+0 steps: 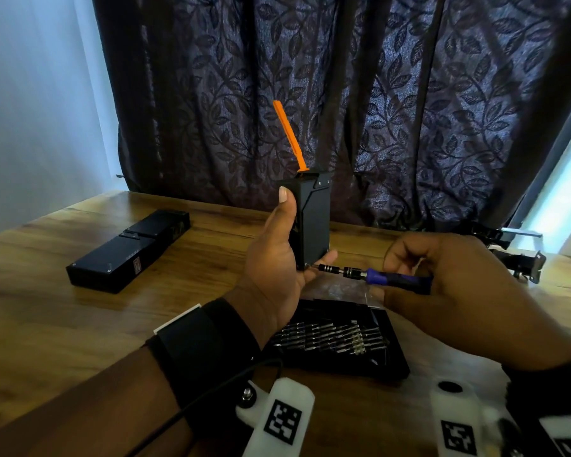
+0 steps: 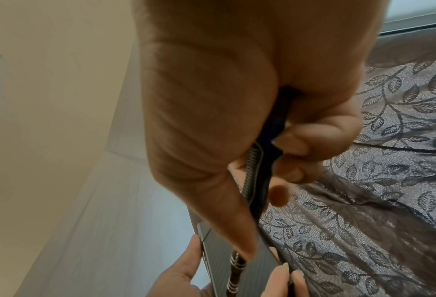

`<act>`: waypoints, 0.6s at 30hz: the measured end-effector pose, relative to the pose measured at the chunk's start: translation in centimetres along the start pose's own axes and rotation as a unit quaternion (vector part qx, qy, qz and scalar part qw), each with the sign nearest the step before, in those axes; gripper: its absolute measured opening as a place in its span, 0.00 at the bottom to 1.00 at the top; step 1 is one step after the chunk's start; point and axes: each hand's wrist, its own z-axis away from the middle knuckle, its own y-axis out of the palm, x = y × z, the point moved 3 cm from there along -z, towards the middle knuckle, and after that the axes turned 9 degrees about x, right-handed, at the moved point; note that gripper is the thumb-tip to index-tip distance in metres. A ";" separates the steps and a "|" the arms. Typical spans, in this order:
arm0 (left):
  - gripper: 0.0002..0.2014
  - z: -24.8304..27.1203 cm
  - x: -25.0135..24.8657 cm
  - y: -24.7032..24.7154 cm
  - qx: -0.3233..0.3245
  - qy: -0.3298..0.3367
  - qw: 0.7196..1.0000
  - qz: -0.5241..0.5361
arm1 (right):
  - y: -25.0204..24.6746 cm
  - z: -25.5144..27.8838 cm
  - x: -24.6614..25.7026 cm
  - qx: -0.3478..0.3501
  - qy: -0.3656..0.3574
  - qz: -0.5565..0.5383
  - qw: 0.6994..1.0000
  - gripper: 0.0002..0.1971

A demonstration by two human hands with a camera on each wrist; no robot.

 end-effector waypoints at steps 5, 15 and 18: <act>0.39 0.0 0.3 0.0 -0.009 0.001 1.000 0.006 | 0.1 0.0 -0.3 -0.018 -0.008 -0.011 1.000 0.12; 0.35 0.2 0.6 0.3 -0.015 -0.017 0.997 -0.068 | 0.6 -0.2 -0.4 0.031 0.011 -0.028 0.999 0.17; 0.27 0.0 0.7 0.0 -0.040 0.007 0.993 -0.111 | 0.5 -0.2 -0.3 0.029 0.029 -0.063 0.997 0.12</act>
